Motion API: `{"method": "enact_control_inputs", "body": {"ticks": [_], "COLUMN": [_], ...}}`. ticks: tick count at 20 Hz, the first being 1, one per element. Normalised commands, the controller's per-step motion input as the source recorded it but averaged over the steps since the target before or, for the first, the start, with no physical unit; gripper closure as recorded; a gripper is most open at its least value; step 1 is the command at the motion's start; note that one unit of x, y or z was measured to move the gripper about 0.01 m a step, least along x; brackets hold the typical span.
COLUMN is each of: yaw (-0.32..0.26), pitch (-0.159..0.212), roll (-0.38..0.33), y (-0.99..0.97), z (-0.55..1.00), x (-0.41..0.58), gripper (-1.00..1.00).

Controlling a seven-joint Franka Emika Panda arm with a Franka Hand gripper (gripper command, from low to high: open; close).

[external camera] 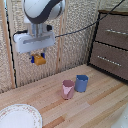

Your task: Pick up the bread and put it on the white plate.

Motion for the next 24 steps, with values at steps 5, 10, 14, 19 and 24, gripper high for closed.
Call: {"method": "enact_control_inputs", "body": {"ticks": [5,10,14,19,24], "yaw": [0.0,0.0,0.002,0.054,0.128], "pitch": [0.04,0.057,0.015,0.01,-0.075], "roll": [0.0,-0.018,-0.074,-0.103,-0.187], "y": [1.0,1.0,0.95,0.69,0.19], "z": [-0.16,-0.37,-0.63,-0.57,-0.39], "x": [-0.179,-0.127,-0.011,0.003,0.175], "gripper": [1.0,1.0,1.0,1.0,1.0]}}
